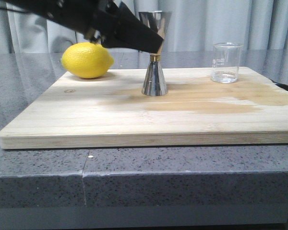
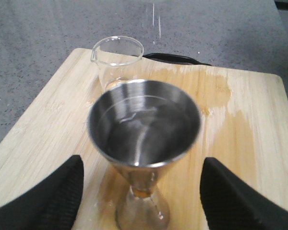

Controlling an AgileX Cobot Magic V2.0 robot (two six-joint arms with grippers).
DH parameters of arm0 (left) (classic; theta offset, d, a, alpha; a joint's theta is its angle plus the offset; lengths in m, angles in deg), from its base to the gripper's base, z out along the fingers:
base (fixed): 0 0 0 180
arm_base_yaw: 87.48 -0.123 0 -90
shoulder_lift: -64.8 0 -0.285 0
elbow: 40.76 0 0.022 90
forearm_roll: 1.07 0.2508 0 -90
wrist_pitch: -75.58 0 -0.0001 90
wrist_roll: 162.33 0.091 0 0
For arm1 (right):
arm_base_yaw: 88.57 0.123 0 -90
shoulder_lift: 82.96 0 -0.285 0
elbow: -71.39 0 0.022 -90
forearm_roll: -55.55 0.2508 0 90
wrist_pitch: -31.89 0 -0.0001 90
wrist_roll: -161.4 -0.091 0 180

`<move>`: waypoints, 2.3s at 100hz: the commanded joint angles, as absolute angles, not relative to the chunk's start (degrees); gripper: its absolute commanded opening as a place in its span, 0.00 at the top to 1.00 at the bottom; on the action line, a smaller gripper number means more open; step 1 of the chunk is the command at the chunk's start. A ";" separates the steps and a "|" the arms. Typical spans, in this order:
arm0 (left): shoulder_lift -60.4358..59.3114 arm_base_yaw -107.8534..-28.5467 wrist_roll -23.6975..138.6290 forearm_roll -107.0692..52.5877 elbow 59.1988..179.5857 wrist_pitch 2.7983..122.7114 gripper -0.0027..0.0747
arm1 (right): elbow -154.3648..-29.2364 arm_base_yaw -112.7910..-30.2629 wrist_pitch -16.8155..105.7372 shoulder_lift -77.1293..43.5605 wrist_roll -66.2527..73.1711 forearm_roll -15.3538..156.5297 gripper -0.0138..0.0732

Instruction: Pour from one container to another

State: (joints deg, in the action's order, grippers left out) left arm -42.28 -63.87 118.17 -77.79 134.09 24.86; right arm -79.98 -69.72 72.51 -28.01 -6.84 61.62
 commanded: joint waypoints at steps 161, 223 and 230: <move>28.08 -63.89 19.89 -0.63 103.15 32.72 0.77 | -72.22 -69.84 73.03 -47.24 -28.89 47.82 0.59; 28.08 -63.89 19.89 -0.68 103.15 32.84 0.99 | -72.22 -69.84 73.34 -47.24 -28.89 47.55 0.93; 28.08 -63.89 19.89 -0.68 103.15 32.84 0.99 | -72.22 -69.84 73.34 -47.24 -28.89 47.55 0.93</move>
State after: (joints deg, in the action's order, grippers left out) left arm 28.26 -63.87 20.61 -0.14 101.79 28.56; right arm -70.90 -69.72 77.33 -47.30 -28.93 48.45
